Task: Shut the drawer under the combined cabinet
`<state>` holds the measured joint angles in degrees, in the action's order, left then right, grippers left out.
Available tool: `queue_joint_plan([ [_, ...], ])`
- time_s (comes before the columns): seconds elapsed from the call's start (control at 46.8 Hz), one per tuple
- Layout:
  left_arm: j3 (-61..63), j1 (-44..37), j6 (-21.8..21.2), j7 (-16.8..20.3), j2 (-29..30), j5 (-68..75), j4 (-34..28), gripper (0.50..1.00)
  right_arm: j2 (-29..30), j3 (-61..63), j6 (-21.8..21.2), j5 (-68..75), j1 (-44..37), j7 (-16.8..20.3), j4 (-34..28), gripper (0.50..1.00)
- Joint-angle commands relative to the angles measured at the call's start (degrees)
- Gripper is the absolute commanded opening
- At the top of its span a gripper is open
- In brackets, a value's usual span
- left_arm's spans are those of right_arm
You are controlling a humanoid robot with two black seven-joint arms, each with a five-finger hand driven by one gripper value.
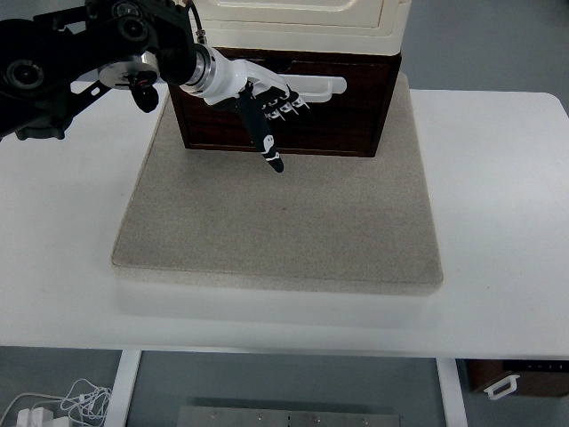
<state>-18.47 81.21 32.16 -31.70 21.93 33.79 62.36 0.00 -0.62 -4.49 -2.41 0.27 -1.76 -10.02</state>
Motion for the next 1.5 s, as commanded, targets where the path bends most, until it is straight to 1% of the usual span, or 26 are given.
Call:
queue_joint_plan([
  [0.0,-4.37,-1.40,2.84,0.06,-0.66,-0.48,0.04,1.000,0.00,0.00,0.01,-0.05,0.00,0.01,0.00,0.952],
  [0.192,-15.19,-2.98,2.84,1.11,-1.98,-1.18,0.65,1.000,0.00,0.00,0.01,-0.05,0.00,0.01,0.00,0.952],
  [0.257,-18.52,-2.98,2.84,2.25,-1.98,-1.27,0.92,1.000,0.00,0.00,0.01,0.04,0.00,0.01,0.00,0.952],
  [0.342,-22.57,-2.98,2.84,4.71,-2.06,-1.27,1.27,1.000,0.00,0.00,0.01,-0.05,0.00,0.01,-0.09,0.952],
  [0.492,-29.16,-2.98,2.84,10.07,-2.50,-1.27,1.18,1.000,0.00,0.00,0.01,0.04,0.00,0.01,-0.09,0.952],
  [0.727,-40.23,-2.98,2.84,15.26,-2.24,-1.45,0.48,1.000,0.00,0.00,0.01,0.04,0.00,0.01,0.00,0.952],
  [0.812,-43.49,-3.07,2.84,17.36,-1.98,-1.45,-0.57,1.000,0.00,0.00,0.01,-0.05,0.00,0.01,0.00,0.952],
  [1.026,-49.99,-3.16,2.56,24.66,-1.36,-1.45,-3.12,1.000,0.00,0.00,0.01,0.04,0.00,0.01,0.00,0.952],
  [1.133,-52.55,-3.16,-6.13,27.74,-1.18,-1.45,-3.30,1.000,0.00,0.00,0.01,0.04,0.00,0.01,0.00,0.952],
  [1.219,-52.90,-3.51,-12.02,28.79,-0.40,-1.54,-3.47,1.000,0.00,0.00,0.01,-0.05,0.00,0.01,0.00,0.952],
  [1.304,-53.34,-4.47,-15.54,29.23,0.57,-2.15,-4.44,1.000,0.00,0.00,0.01,-0.05,0.00,0.01,-0.09,0.952],
  [1.368,-54.48,-5.09,-17.39,29.85,1.10,-3.20,-5.23,1.000,0.00,0.00,-0.08,0.04,0.00,0.01,0.00,0.952],
  [1.475,-54.92,-5.36,-22.22,30.03,1.71,-3.91,-8.74,1.000,0.00,0.00,0.01,-0.05,0.00,0.01,0.00,0.952],
])
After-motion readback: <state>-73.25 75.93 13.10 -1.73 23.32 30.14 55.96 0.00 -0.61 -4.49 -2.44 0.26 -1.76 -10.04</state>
